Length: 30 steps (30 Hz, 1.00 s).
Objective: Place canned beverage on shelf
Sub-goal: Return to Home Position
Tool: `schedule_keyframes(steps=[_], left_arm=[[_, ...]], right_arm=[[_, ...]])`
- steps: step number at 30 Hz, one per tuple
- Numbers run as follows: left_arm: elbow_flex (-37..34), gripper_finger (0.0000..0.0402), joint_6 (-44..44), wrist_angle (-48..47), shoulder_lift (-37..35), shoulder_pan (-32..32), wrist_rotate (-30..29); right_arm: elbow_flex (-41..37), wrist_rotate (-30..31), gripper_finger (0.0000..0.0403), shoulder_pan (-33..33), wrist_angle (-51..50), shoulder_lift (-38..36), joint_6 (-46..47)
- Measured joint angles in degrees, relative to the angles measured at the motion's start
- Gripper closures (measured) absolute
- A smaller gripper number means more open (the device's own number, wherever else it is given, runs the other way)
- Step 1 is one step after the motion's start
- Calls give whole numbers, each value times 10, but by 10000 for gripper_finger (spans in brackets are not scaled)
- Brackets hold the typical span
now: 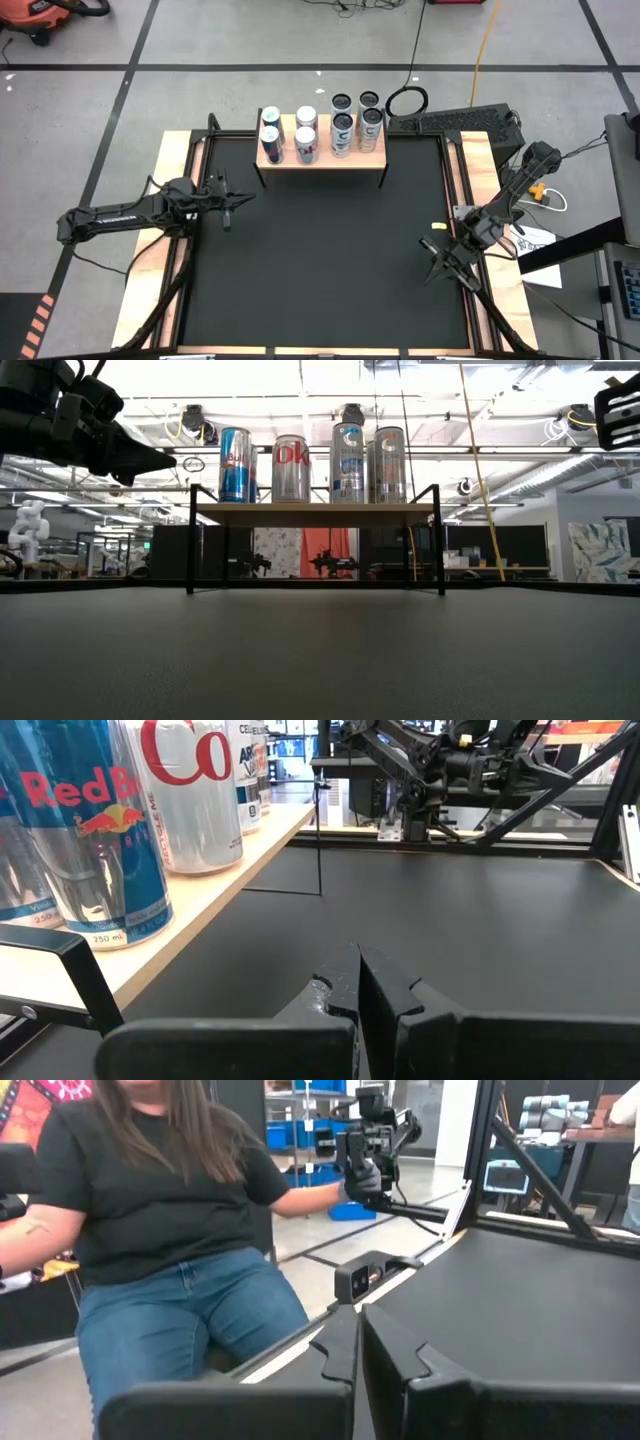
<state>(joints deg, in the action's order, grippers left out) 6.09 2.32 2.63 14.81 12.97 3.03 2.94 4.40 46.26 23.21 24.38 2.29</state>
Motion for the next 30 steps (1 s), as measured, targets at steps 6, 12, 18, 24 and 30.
schedule_keyframes(steps=[6,12,18,24,30], left_arm=[[0,401,-3,0,0,0,0],[0,401,-3,-10,0,0,-1],[0,401,-5,-39,0,0,-1],[0,401,-5,-38,0,0,-3],[0,401,-5,-38,0,0,-3]], right_arm=[[0,0,403,0,-12,0,0],[0,0,403,0,-21,0,0],[0,0,403,0,-23,0,21],[0,0,403,0,-23,0,45],[0,0,403,0,-23,0,45]])
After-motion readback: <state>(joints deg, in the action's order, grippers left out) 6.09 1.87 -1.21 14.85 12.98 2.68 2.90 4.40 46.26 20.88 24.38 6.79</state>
